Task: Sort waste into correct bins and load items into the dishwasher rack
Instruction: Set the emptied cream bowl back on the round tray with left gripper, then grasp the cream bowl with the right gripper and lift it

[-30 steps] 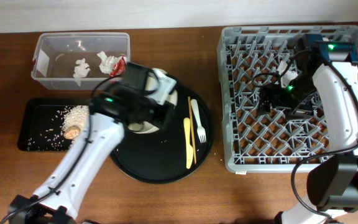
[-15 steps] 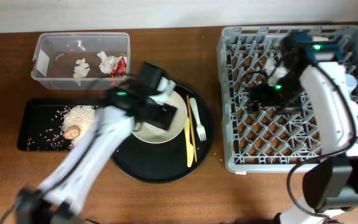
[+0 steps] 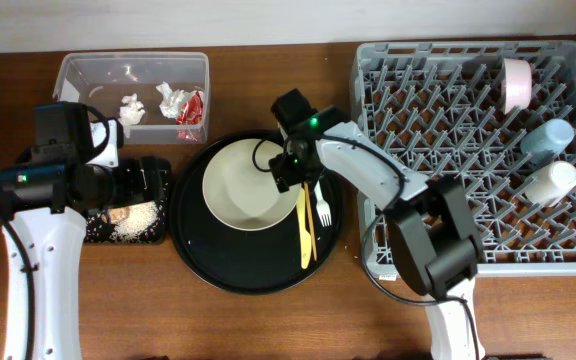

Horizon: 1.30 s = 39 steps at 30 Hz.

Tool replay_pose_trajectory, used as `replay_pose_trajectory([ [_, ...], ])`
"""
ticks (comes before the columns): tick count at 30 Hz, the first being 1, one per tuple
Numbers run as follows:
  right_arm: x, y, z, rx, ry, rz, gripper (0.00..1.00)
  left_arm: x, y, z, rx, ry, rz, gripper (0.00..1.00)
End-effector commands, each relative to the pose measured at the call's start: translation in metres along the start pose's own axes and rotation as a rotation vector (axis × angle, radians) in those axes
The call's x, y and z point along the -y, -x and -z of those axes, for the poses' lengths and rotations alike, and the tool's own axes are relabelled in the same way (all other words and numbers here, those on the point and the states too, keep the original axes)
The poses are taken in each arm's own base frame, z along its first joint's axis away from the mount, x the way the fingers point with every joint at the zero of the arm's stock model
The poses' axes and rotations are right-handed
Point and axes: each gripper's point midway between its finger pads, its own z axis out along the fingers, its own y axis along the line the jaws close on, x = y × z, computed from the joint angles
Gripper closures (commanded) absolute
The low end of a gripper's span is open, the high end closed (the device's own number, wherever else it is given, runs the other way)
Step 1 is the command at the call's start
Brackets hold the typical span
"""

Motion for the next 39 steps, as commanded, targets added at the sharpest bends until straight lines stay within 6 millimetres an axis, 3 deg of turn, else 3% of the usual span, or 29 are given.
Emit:
replay_pose_trajectory([
  [1, -0.001, -0.001, -0.012, -0.021, 0.012, -0.014, 0.34, 0.001, -0.002, 0.001, 0.001, -0.012, 0.015, 0.01],
  [2, -0.002, 0.001, -0.012, -0.012, 0.014, -0.013, 0.49, 0.001, -0.002, 0.001, 0.001, -0.012, 0.015, 0.01],
  [5, -0.002, 0.001, -0.012, -0.013, 0.014, -0.013, 0.78, 0.001, -0.002, 0.001, 0.001, -0.012, 0.015, 0.01],
  [6, -0.001, -0.001, -0.011, -0.018, 0.012, -0.014, 0.96, 0.001, -0.002, 0.001, 0.001, -0.012, 0.015, 0.01],
  [8, -0.002, 0.004, 0.002, 0.006, 0.017, -0.013, 0.96, 0.001, -0.002, 0.001, 0.001, -0.012, 0.015, 0.01],
  [9, 0.000, 0.019, 0.031, 0.064, 0.002, -0.014, 0.96, 0.001, -0.002, 0.001, 0.001, -0.012, 0.015, 0.01],
  [10, 0.010, 0.037, 0.074, 0.154, -0.046, -0.025, 0.96, 0.001, -0.002, 0.001, 0.001, -0.012, 0.015, 0.01],
  [12, 0.033, 0.054, 0.132, 0.268, -0.135, -0.050, 0.96, 0.001, -0.002, 0.001, 0.001, -0.012, 0.015, 0.01],
  [14, 0.095, 0.063, 0.216, 0.428, -0.370, -0.099, 0.96, 0.001, -0.002, 0.001, 0.001, -0.012, 0.015, 0.01],
  [16, 0.183, 0.036, 0.283, 0.482, -0.754, -0.267, 0.96, 0.001, -0.002, 0.001, 0.001, -0.012, 0.015, 0.01],
  [17, 0.218, 0.015, 0.313, 0.478, -0.953, -0.349, 0.96, 0.001, -0.002, 0.001, 0.001, -0.012, 0.015, 0.01],
  [18, 0.237, -0.001, 0.334, 0.449, -1.102, -0.378, 0.96, 0.001, -0.002, 0.001, 0.001, -0.012, 0.015, 0.01],
  [20, 0.248, -0.017, 0.350, 0.447, -1.121, -0.419, 0.96, 0.000, -0.002, 0.001, 0.001, -0.009, 0.015, 0.01],
  [21, 0.252, -0.032, 0.370, 0.477, -1.122, -0.460, 0.96, 0.000, -0.001, 0.001, 0.003, -0.009, 0.015, 0.01],
  [23, 0.256, -0.072, 0.410, 0.554, -1.030, -0.545, 0.96, 0.000, -0.002, 0.001, 0.001, -0.009, 0.015, 0.01],
  [25, 0.271, -0.109, 0.435, 0.592, -1.026, -0.640, 0.96, 0.000, -0.002, 0.001, 0.000, -0.009, 0.016, 0.01],
  [26, 0.286, -0.119, 0.441, 0.599, -1.074, -0.694, 0.96, 0.000, -0.003, 0.001, -0.004, -0.009, 0.016, 0.01],
  [28, 0.313, -0.117, 0.441, 0.585, -1.232, -0.763, 0.96, 0.000, -0.003, 0.001, -0.006, -0.009, 0.016, 0.01],
  [29, 0.322, -0.105, 0.426, 0.563, -1.266, -0.763, 0.96, 0.000, -0.004, 0.001, -0.006, -0.009, 0.016, 0.01],
  [31, 0.341, -0.078, 0.374, 0.450, -1.292, -0.716, 0.96, 0.000, -0.003, 0.001, -0.005, -0.009, 0.016, 0.01],
  [34, 0.358, -0.058, 0.310, 0.298, -1.296, -0.645, 0.96, 0.000, -0.003, 0.001, -0.003, -0.009, 0.016, 0.01],
  [39, 0.364, -0.052, 0.252, 0.214, -1.245, -0.616, 0.96, 0.000, -0.003, 0.001, -0.003, -0.009, 0.016, 0.01],
])
